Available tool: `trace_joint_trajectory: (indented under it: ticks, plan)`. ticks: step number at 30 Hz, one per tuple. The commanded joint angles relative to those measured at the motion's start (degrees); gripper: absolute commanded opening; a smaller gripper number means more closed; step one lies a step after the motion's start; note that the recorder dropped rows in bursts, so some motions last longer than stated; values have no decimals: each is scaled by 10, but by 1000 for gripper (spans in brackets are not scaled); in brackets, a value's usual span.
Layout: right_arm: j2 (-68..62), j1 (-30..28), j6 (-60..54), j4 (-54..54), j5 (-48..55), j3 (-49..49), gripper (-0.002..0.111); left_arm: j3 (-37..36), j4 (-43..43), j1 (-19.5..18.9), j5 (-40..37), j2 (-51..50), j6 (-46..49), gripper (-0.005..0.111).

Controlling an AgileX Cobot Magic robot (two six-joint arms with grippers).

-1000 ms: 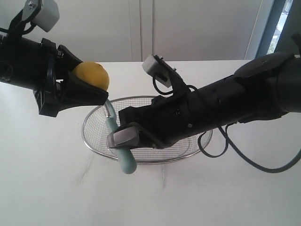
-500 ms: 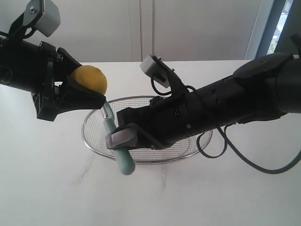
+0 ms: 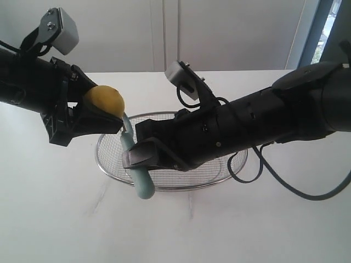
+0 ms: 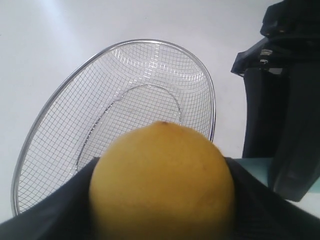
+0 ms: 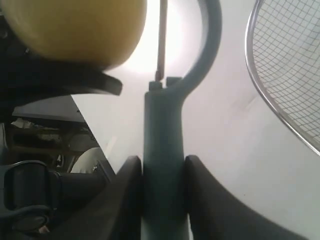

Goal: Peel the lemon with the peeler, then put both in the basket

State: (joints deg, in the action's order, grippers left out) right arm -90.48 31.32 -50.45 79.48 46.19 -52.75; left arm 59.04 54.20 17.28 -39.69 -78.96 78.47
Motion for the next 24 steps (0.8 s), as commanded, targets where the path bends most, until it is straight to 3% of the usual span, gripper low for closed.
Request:
trace_joint_trajectory:
  ticks: [1, 24]
  plan:
    - [1, 0, -7, 7, -10, 3, 0, -3, 15, 1, -8, 3, -6, 0]
    - [24, 0, -3, 5, -31, 3, 0, -3, 15, 1, -9, 3, -6, 0]
